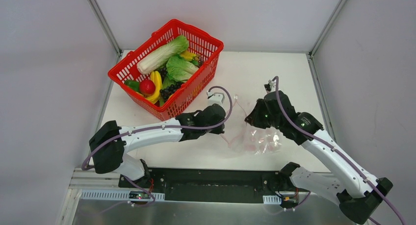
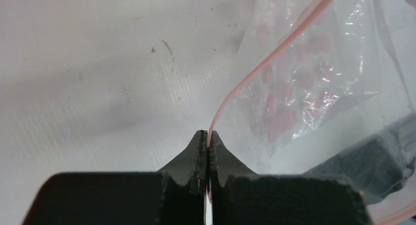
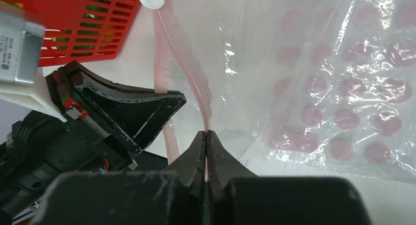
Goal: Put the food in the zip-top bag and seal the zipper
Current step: Open the zipper of the food storage bag at the center of the board.
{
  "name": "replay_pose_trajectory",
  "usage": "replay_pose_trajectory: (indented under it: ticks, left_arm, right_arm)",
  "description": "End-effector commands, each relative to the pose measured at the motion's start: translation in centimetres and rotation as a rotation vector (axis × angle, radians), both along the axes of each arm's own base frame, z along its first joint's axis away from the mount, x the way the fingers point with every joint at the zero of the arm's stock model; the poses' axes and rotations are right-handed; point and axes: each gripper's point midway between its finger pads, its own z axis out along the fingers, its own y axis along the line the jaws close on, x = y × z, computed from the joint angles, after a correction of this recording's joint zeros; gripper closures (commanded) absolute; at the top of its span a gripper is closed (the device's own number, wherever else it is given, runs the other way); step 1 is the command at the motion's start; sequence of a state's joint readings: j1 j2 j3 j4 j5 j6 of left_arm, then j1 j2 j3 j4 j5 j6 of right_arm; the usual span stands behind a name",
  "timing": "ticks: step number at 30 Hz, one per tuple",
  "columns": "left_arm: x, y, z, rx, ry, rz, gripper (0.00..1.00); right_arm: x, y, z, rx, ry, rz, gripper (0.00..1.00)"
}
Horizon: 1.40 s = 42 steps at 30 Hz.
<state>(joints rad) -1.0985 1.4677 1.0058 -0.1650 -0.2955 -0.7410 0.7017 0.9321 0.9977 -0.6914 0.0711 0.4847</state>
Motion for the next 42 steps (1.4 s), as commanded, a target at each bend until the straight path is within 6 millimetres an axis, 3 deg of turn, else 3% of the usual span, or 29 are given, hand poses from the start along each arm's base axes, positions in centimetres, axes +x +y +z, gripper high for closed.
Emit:
replay_pose_trajectory:
  ticks: [1,5,8,11,16,23,29,31,37,40,42]
  left_arm:
    - [0.2,-1.9,2.4,-0.092,-0.024,-0.045,1.00]
    - [-0.8,-3.5,4.3,-0.167,-0.030,-0.141,1.00]
    - [-1.1,-3.7,4.9,-0.173,-0.031,-0.159,1.00]
    - [-1.2,-3.9,5.1,-0.177,-0.027,-0.166,1.00]
    - [-1.4,-4.2,5.4,-0.186,-0.026,-0.180,1.00]
    - [-1.5,-4.2,5.4,-0.187,-0.024,-0.184,1.00]
    - [-1.6,-4.2,5.5,-0.182,-0.024,-0.193,1.00]
    - [-1.7,-4.2,5.5,-0.183,-0.024,-0.196,1.00]
    - [-1.4,-3.6,5.5,-0.164,-0.035,-0.179,1.00]
    - [-0.6,-1.9,5.1,-0.096,-0.067,-0.130,1.00]
    - [0.3,0.2,4.6,-0.015,-0.088,-0.063,1.00]
  right_arm:
    - [0.0,-1.3,-0.8,-0.062,0.020,-0.041,0.98]
    - [0.6,0.0,-1.8,-0.012,0.030,-0.046,0.96]
    - [1.1,0.4,-1.9,0.026,0.003,-0.058,0.89]
    - [1.0,1.3,-2.1,0.061,0.009,-0.029,0.81]
    - [1.2,1.8,-2.5,0.074,0.020,-0.025,0.77]
    - [1.7,3.1,-3.4,0.101,0.049,-0.018,0.74]
    - [2.0,2.7,-3.4,0.076,0.030,-0.021,0.73]
    - [1.9,2.6,-3.8,0.059,0.037,-0.013,0.73]
    - [2.0,1.4,-4.6,0.008,0.019,-0.036,0.98]
    - [1.9,1.3,-3.3,0.037,-0.018,-0.039,1.00]
    - [1.8,0.9,-2.0,0.049,-0.054,-0.040,1.00]
